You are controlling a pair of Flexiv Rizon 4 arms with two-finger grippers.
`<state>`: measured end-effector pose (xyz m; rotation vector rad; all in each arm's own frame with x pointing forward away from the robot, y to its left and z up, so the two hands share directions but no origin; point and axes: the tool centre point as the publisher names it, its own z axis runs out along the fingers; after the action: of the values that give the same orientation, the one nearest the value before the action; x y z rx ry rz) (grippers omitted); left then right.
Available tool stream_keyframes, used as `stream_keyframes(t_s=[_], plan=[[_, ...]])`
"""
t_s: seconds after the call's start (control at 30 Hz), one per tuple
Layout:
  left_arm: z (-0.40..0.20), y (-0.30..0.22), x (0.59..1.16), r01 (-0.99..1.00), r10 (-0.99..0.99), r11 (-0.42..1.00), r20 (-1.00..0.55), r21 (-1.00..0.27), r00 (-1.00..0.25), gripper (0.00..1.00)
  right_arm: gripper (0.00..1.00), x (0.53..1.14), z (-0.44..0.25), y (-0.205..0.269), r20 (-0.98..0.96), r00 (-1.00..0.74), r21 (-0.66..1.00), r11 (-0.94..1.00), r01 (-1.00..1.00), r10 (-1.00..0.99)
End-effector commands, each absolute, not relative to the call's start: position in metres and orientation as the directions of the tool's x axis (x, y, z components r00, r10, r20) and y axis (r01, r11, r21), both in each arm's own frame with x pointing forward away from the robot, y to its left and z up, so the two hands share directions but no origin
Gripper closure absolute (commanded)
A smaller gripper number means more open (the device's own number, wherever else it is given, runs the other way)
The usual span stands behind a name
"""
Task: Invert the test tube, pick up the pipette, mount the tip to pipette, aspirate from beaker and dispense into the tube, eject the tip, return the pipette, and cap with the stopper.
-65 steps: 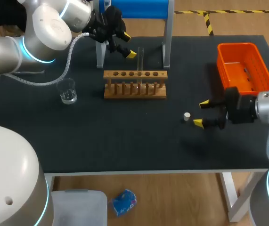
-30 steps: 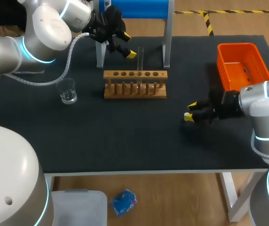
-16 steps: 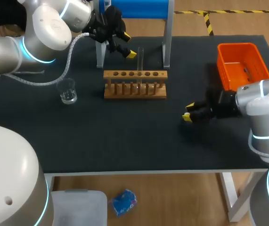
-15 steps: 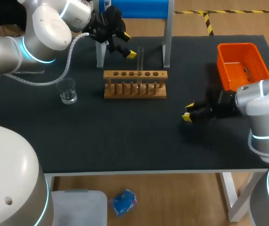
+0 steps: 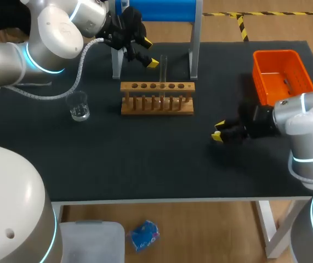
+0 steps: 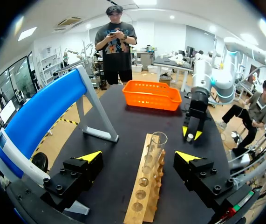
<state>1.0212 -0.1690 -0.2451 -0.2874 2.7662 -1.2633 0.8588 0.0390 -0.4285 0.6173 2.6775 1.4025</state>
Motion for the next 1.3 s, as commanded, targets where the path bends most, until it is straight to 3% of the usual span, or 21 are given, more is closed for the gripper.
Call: stream_keyframes(t_s=[0.03,0.23,0.37,0.53,0.67,0.7,0.73,1.3], plan=[[-0.244,-0.169,1.022,-0.136,-0.205,0.644,0.002,-0.753,-0.979,0.0,0.53,0.856,-0.428,0.038,0.134,-0.916,0.795,0.511,0.326,0.377],[-0.244,-0.169,1.022,-0.136,-0.205,0.644,0.002,-0.753,-0.979,0.0,0.55,0.855,-0.429,0.037,0.137,-0.915,0.794,0.51,0.331,0.38],[-0.244,-0.169,1.022,-0.136,-0.205,0.644,0.002,-0.753,-0.979,0.0,0.65,0.855,-0.428,0.037,0.135,-0.915,0.795,0.51,0.329,0.38],[-0.244,-0.169,1.022,-0.136,-0.205,0.644,0.002,-0.753,-0.979,0.0,0.69,0.854,-0.426,0.037,0.133,-0.916,0.793,0.514,0.328,0.378],[-0.244,-0.169,1.022,-0.136,-0.205,0.644,0.002,-0.753,-0.979,0.0,0.89,0.853,-0.425,0.037,0.132,-0.916,0.79,0.518,0.328,0.379],[-0.244,-0.169,1.022,-0.136,-0.205,0.644,0.002,-0.753,-0.979,0.0,0.98,0.853,-0.425,0.037,0.132,-0.916,0.789,0.519,0.329,0.38],[-0.244,-0.169,1.022,-0.136,-0.205,0.644,0.002,-0.753,-0.979,0.0,1.0,0.853,-0.425,0.037,0.132,-0.915,0.789,0.519,0.33,0.381],[-0.244,-0.169,1.022,-0.136,-0.205,0.644,0.002,-0.753,-0.979,0.0,1.0,0.855,-0.39,0.031,0.13,-0.932,0.766,0.562,0.312,0.339]])
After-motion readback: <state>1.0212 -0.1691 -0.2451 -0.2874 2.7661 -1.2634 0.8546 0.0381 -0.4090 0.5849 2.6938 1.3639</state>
